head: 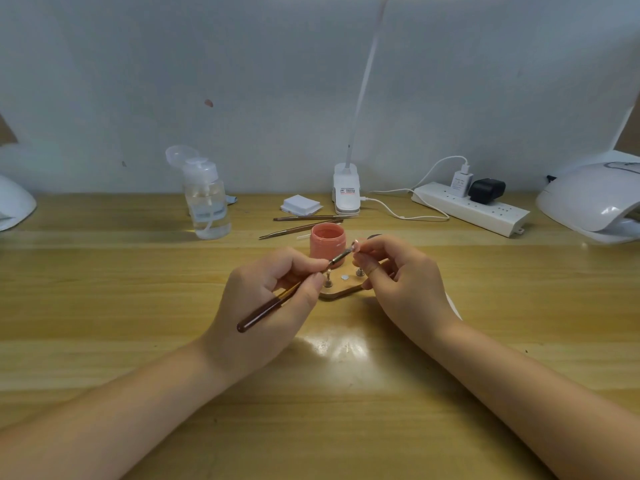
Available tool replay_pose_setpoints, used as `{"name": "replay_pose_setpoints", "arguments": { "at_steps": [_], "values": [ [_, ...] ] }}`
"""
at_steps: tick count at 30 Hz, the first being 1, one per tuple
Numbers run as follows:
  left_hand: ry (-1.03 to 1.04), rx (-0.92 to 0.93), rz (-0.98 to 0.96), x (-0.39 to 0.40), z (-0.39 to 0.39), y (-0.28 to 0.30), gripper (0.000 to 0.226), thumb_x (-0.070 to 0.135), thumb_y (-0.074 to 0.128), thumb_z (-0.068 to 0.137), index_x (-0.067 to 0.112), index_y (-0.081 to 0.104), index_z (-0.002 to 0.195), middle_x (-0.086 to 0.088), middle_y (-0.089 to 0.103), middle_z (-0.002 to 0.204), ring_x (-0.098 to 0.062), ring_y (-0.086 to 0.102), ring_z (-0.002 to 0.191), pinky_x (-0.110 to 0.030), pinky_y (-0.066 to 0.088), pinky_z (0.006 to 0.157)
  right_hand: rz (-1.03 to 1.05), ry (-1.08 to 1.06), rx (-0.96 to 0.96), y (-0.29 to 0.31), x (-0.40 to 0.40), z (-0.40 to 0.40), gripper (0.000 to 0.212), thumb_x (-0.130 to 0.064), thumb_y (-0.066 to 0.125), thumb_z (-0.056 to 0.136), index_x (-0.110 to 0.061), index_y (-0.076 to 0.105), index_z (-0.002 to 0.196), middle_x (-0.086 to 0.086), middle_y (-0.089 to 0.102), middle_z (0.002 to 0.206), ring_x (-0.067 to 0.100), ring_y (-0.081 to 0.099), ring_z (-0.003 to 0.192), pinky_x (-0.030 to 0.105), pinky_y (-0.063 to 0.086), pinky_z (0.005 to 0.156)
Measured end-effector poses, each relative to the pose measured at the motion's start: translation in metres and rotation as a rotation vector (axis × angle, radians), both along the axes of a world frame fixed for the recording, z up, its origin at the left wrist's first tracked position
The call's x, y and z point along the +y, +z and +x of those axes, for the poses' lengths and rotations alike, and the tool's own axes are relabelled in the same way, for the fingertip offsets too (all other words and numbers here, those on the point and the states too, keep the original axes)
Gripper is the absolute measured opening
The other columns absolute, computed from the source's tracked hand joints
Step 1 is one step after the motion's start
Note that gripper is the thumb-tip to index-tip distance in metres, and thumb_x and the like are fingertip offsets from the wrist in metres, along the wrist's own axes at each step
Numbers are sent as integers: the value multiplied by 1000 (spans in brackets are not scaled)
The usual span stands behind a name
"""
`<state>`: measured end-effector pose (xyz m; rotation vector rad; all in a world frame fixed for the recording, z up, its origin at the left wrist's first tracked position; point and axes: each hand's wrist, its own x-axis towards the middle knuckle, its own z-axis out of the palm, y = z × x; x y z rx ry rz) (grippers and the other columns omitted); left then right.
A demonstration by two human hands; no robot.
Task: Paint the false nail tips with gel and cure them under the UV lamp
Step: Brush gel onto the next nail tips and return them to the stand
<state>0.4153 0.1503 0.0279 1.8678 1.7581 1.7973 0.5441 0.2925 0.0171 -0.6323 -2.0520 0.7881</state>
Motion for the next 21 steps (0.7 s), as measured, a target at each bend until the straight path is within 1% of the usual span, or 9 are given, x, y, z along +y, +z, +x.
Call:
{"name": "replay_pose_setpoints", "arguments": {
  "at_steps": [4, 7, 9, 12, 14, 16, 17, 19, 21],
  "values": [
    [-14, -32, 21, -2, -1, 0, 17, 28, 58, 83, 16, 68, 90, 4, 71, 80, -14, 68, 77, -25, 55, 67, -1, 11, 9, 0, -1, 0, 11, -13, 65, 91, -18, 69, 99, -3, 70, 85, 20, 67, 74, 44, 53, 73],
    [-16, -90, 23, 0, 2, 2, 10, 23, 64, 85, 23, 67, 94, 16, 73, 86, -5, 69, 80, -15, 51, 69, -5, 19, 15, 1, -1, 0, 11, -13, 65, 91, -17, 69, 99, -2, 71, 87, 19, 67, 75, 44, 54, 73],
    [-12, -74, 2, 0, 3, 1, 14, 15, 64, 85, 25, 67, 95, 19, 72, 87, -2, 68, 80, -11, 48, 68, -7, 25, 18, 1, -1, 0, 11, -12, 65, 91, -17, 69, 100, -1, 71, 87, 20, 67, 74, 44, 54, 73],
    [-16, -69, -22, -1, 0, -1, 7, 19, 63, 83, 20, 67, 89, 5, 71, 82, -11, 67, 76, -16, 49, 66, -2, 29, 11, 1, -2, 0, 12, -13, 64, 91, -17, 69, 101, 0, 71, 86, 20, 66, 73, 43, 53, 72],
    [-9, -66, -8, -3, 0, 0, 14, 28, 58, 81, 18, 66, 87, 0, 69, 78, -16, 65, 75, -19, 49, 66, -8, 30, 8, 1, -1, 0, 11, -14, 64, 92, -16, 68, 102, 0, 71, 86, 19, 66, 74, 43, 53, 71],
    [7, -88, 0, -2, 2, 2, 13, 30, 58, 83, 22, 65, 90, 4, 70, 82, -14, 66, 78, -18, 50, 69, -13, 33, 6, 1, -1, 0, 11, -14, 64, 92, -15, 68, 102, 1, 71, 87, 18, 67, 75, 43, 54, 72],
    [12, -96, 2, -2, 2, 2, 9, 27, 60, 85, 24, 65, 92, 9, 71, 86, -12, 67, 81, -17, 50, 70, -11, 36, 8, 0, -1, 0, 11, -14, 64, 92, -14, 68, 102, 1, 71, 87, 18, 67, 75, 43, 54, 72],
    [15, -93, -5, 0, 4, 3, 11, 20, 62, 86, 26, 66, 95, 15, 72, 89, -8, 68, 83, -14, 49, 70, -5, 40, 18, 0, -1, 0, 11, -12, 64, 92, -14, 68, 102, 2, 71, 87, 18, 67, 75, 44, 54, 72],
    [18, -84, -40, 0, 3, 2, 13, 19, 61, 85, 28, 66, 93, 15, 72, 87, -7, 68, 81, -14, 49, 69, -3, 44, 27, 0, -1, 0, 10, -12, 64, 92, -15, 68, 101, 2, 71, 86, 19, 67, 74, 45, 54, 71]
  ]
}}
